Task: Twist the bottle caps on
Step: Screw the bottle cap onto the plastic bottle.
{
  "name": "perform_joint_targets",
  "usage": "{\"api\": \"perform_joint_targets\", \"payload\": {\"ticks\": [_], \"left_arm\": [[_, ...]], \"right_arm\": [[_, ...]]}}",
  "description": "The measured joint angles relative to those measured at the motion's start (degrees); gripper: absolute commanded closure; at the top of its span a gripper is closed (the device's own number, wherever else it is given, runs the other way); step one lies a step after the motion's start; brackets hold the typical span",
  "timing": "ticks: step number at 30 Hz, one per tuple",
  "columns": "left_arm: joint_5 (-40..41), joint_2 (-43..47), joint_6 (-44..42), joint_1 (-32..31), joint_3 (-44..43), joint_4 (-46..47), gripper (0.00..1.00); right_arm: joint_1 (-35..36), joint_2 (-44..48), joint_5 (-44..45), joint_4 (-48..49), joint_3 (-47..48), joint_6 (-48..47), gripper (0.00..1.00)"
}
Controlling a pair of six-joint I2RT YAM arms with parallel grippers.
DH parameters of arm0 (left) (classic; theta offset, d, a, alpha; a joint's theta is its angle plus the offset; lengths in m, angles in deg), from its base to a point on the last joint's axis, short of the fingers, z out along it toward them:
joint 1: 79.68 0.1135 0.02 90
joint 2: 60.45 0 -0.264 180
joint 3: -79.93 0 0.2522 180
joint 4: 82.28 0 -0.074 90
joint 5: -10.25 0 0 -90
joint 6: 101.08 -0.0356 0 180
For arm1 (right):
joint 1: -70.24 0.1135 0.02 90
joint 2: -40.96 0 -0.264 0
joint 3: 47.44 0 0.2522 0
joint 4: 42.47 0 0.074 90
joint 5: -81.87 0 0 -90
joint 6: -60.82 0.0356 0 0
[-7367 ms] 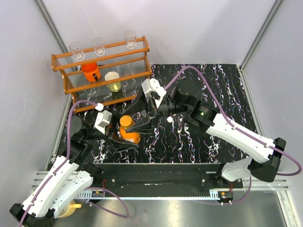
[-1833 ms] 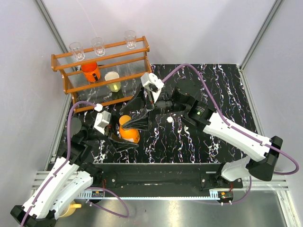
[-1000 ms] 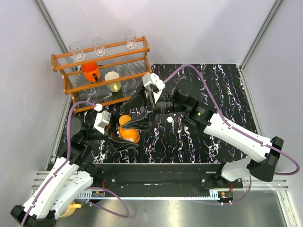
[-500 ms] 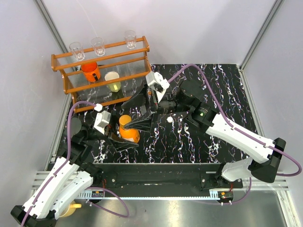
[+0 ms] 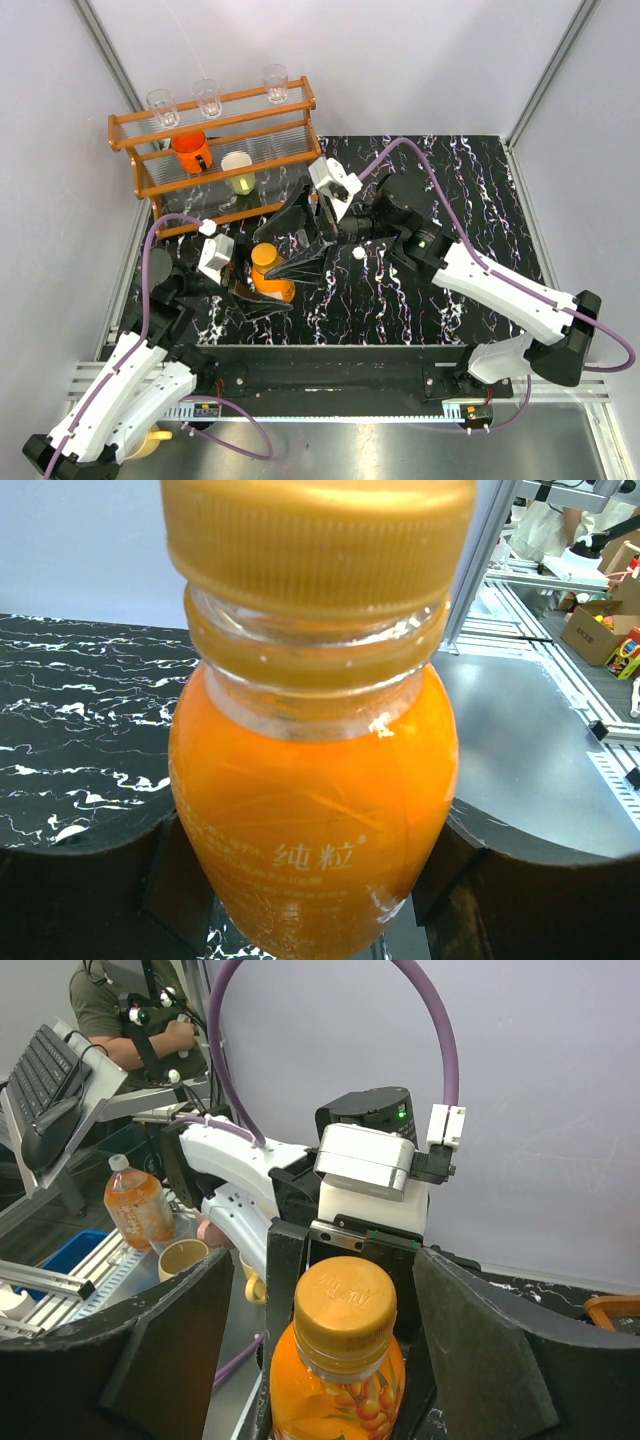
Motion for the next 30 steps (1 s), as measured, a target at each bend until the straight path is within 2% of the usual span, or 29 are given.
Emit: {"api": "perform_joint_targets", "payload": {"ticks": [11,22,30], "left_arm": [[0.0,0.02,0.0,0.0,0.0,0.0,0.82],[0.0,0.07,0.0,0.0,0.0,0.0,0.82],[-0.22,0.15,0.04,-0.02,0.0,0.04,0.82]], "right_arm": [[0.0,-1.46,-0.2,0.46,0.02,-0.02,0.24],[0.0,-2.75,-1.62,0.42,0.07,0.2,0.44],[0.0,-2.91,-1.92,0.42,0.28,0.44,0.51]]}}
